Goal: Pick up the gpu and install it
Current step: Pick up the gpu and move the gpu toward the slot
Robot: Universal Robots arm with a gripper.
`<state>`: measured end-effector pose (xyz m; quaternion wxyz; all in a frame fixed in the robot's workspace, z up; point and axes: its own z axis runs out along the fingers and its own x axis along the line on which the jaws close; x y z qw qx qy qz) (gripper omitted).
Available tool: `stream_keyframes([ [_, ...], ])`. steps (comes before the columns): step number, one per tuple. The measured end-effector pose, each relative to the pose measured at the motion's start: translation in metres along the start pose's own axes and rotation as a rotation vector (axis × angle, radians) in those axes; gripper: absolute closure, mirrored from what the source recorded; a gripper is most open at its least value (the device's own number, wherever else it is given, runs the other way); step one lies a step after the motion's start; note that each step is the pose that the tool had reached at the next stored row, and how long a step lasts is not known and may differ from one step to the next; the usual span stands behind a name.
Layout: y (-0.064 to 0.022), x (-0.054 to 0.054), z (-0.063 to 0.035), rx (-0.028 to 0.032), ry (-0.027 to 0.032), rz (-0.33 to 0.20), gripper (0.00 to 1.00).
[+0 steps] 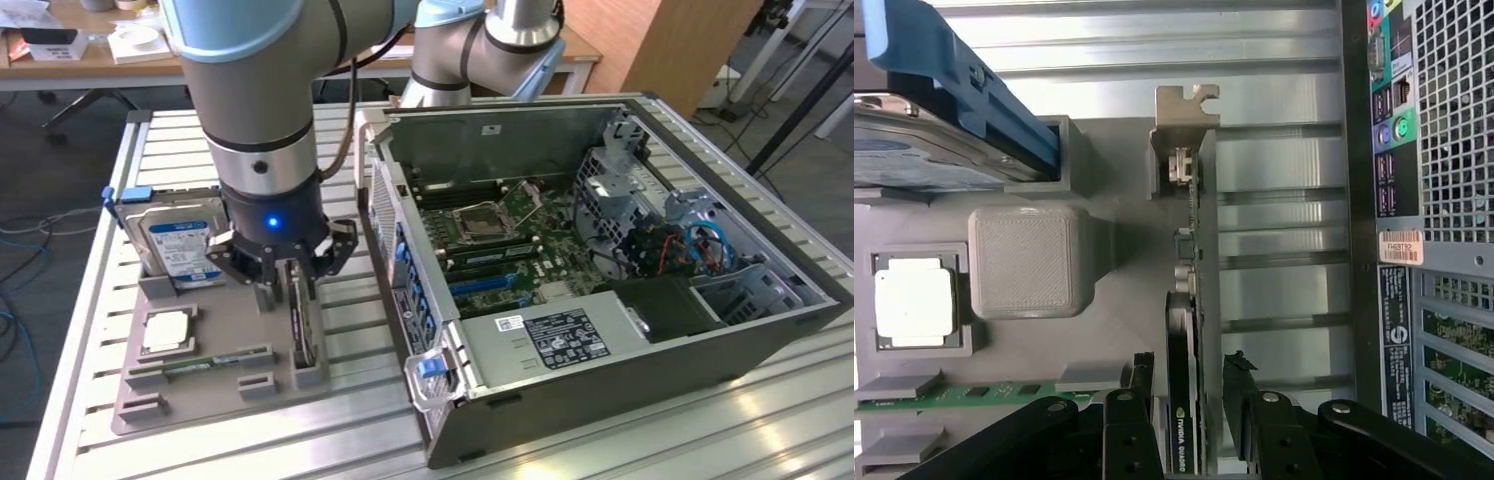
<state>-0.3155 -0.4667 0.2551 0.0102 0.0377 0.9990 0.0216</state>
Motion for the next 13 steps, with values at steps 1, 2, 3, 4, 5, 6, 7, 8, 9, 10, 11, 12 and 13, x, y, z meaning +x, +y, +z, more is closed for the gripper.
stream_keyframes([
  [1, -0.0001, 0.0, 0.0012, 0.0001, 0.0001, 0.0, 0.59],
  [2, -0.0001, 0.0, 0.0025, 0.0001, 0.0, 0.0, 0.59],
  [3, -0.0002, 0.0001, 0.0037, 0.0, 0.0, 0.0, 0.59],
  [4, -0.0002, 0.0001, 0.0048, 0.0, 0.0, 0.0, 0.59],
  [5, -0.0003, 0.0001, 0.0057, 0.0, 0.0, 0.0, 0.59],
  [6, -0.0003, 0.0001, 0.0065, 0.0, 0.0, 0.0, 0.59],
  [7, -0.0003, 0.0001, 0.0067, 0.0002, 0.0002, 0.0, 0.59],
  [8, -0.0004, 0.0002, 0.0067, 0.0003, 0.0003, -0.001, 0.59],
  [9, -0.0003, 0.0002, 0.007, 0.0003, 0.0003, -0.001, 0.59],
  [10, -0.0003, 0.0001, 0.0076, -0.0002, 0.0, -0.002, 0.59],
  [11, -0.0003, 0.0001, 0.0084, -0.0003, -0.0001, -0.004, 0.59],
  [12, -0.0004, 0.0002, 0.0092, -0.0001, 0.0003, -0.006, 0.59],
  [13, -0.0004, 0.0002, 0.0103, -0.0001, 0.0004, -0.008, 0.59],
])
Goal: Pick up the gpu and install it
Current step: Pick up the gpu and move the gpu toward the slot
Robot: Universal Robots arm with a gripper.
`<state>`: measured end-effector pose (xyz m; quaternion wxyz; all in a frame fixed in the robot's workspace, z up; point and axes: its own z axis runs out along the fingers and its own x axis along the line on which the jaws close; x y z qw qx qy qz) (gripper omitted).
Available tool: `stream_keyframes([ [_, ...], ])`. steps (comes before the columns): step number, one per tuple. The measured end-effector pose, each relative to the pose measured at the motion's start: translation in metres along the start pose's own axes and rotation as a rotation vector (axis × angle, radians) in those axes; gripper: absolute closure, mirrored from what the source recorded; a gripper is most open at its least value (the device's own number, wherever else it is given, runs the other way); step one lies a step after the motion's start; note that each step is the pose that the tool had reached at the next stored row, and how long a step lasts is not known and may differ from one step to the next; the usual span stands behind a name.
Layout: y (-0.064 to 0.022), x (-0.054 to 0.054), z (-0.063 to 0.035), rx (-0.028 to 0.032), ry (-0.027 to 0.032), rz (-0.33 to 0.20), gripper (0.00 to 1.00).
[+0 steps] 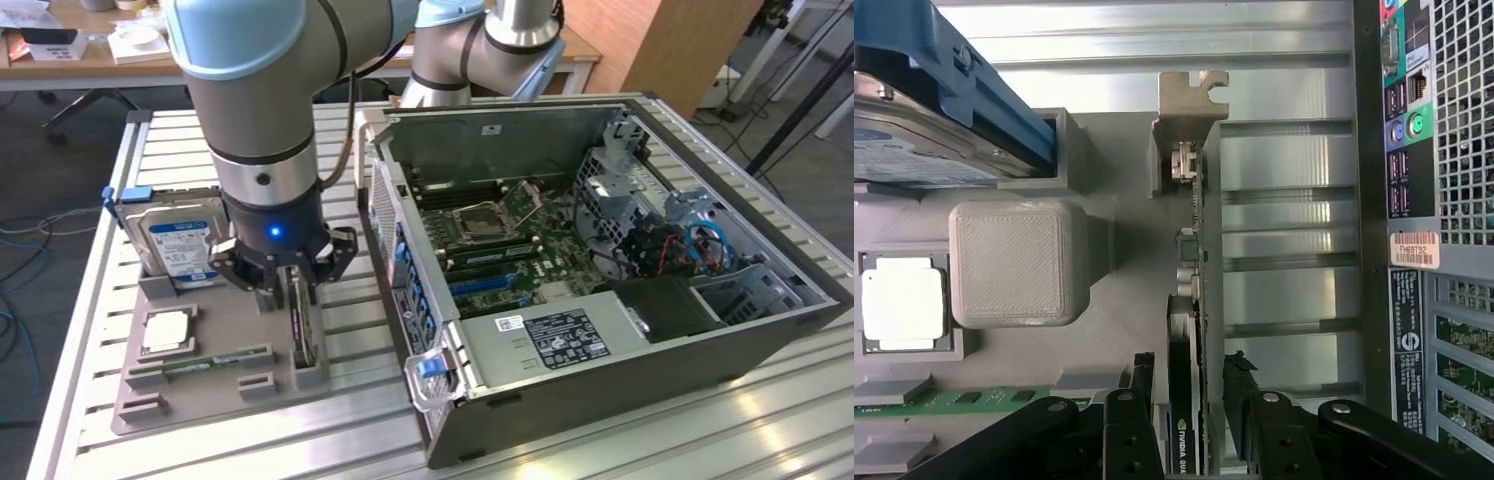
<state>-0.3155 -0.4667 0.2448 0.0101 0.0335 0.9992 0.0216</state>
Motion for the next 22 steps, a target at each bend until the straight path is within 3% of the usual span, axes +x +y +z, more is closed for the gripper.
stream_keyframes([
  [7, -0.0003, 0.0001, 0.006, -0.0002, 0.0006, -0.014, 0.59],
  [22, -0.0005, 0.0006, 0.0088, -0.0002, 0.001, -0.019, 0.59],
])
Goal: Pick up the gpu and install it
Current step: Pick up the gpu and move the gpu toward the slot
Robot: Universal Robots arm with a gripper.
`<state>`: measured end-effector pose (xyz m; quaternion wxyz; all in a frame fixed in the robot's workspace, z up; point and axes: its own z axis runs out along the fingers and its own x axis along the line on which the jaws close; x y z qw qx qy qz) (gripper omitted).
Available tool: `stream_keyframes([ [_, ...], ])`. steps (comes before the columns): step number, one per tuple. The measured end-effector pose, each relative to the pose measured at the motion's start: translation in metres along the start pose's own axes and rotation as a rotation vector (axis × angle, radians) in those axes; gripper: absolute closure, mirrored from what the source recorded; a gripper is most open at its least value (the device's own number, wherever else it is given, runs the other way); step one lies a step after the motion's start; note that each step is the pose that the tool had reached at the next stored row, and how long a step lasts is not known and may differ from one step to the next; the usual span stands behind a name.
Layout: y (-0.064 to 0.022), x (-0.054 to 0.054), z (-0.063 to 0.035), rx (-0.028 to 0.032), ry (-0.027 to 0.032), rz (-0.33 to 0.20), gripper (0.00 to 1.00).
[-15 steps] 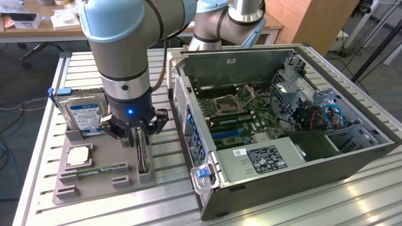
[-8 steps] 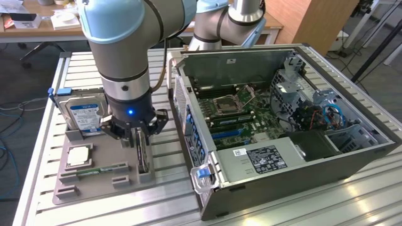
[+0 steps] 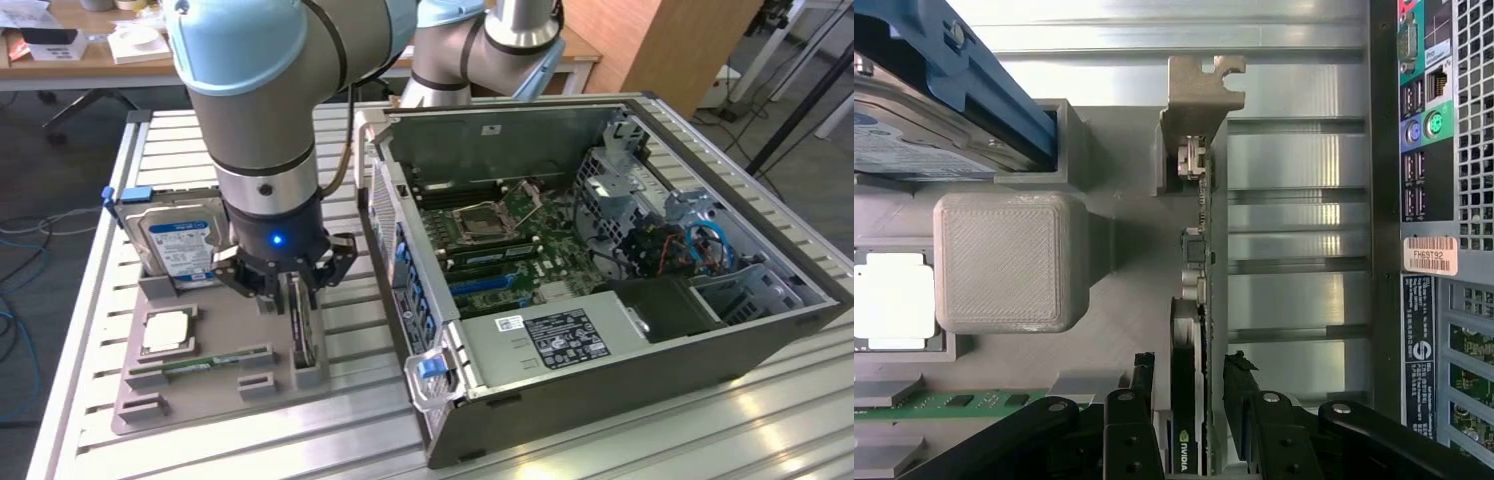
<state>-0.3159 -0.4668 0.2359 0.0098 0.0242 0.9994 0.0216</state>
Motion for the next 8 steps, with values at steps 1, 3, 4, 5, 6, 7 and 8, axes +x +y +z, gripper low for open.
stream_keyframes([
  [1, 0.0, 0.0001, 0.0001, 0.0, 0.0001, 0.0, 0.59],
  [3, 0.0, 0.0001, 0.0014, -0.0004, -0.0003, 0.0, 0.59],
  [4, 0.0, 0.0002, 0.0017, -0.0001, 0.0, 0.0, 0.59],
  [5, 0.0, 0.0002, 0.0017, 0.0, 0.0, 0.0, 0.59],
  [6, 0.0, 0.0002, 0.0017, 0.0, 0.0, 0.0, 0.59],
  [7, 0.0, 0.0002, 0.0017, 0.0001, 0.0001, 0.0, 0.59],
  [8, 0.0, 0.0002, 0.0017, 0.0, 0.0001, 0.0, 0.59],
])
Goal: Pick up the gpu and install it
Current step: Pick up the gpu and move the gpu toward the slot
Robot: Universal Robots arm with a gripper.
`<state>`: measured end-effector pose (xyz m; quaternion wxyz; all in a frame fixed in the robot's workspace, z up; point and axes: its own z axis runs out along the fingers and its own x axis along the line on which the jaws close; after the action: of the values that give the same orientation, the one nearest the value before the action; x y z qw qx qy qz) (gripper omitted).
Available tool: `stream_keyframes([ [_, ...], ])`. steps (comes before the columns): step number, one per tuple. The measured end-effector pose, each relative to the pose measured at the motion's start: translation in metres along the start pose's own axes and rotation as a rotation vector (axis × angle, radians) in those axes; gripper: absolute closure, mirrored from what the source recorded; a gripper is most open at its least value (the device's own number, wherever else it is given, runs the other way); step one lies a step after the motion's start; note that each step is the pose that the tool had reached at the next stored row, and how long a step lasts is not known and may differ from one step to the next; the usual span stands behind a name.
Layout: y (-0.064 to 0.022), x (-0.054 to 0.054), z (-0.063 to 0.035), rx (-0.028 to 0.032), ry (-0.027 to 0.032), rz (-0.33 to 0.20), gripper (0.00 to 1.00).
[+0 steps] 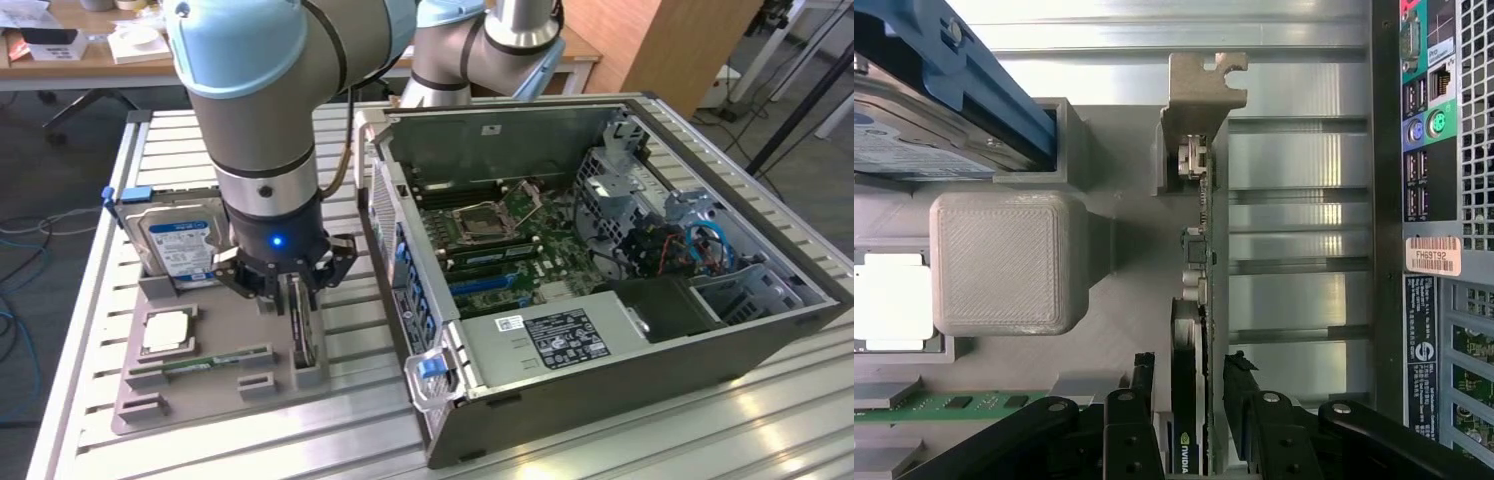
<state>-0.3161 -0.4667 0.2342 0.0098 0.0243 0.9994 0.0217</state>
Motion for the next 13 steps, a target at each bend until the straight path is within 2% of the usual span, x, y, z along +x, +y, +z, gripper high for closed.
stream_keyframes([
  [13, 0.0, -0.0004, 0.0001, 0.0, -0.0001, 0.0, 0.59],
])
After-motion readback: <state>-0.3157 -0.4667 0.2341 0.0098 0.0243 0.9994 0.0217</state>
